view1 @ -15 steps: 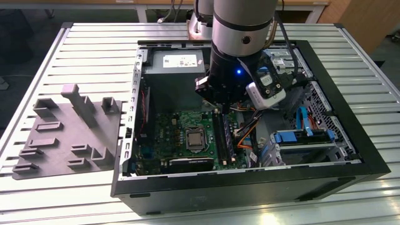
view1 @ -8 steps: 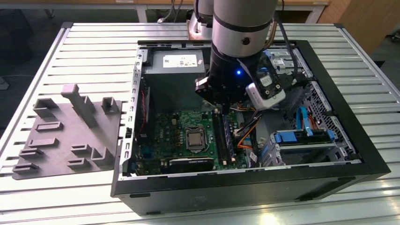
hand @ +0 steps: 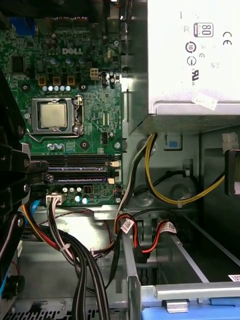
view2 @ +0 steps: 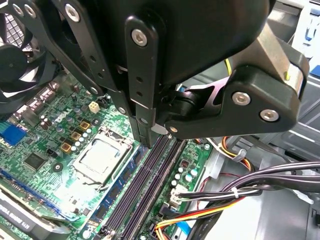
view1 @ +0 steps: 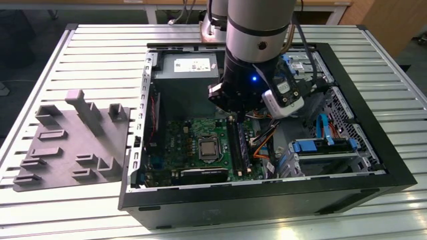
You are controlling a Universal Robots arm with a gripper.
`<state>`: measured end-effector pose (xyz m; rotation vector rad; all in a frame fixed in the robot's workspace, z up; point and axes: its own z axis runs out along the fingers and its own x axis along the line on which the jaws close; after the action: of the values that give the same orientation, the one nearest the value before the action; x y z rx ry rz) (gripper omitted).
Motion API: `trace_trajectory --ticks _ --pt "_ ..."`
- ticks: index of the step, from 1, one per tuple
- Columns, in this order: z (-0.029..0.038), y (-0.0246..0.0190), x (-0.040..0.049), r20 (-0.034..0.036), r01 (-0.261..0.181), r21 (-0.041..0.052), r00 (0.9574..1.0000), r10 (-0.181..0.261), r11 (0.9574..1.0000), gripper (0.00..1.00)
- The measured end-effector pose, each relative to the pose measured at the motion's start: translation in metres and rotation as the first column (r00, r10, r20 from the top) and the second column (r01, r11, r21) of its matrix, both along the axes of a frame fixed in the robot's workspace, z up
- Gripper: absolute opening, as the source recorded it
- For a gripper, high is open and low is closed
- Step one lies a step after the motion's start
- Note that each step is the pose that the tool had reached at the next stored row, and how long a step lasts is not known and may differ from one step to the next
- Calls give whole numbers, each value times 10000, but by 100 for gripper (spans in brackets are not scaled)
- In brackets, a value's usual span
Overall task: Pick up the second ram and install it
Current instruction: 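Insert the second ram into the second slot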
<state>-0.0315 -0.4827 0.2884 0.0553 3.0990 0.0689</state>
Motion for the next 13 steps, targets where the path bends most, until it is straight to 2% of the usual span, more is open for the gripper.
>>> trace_trajectory --ticks 13 --pt "-40 0 -1 0 0 0 10000 0 10000 11"
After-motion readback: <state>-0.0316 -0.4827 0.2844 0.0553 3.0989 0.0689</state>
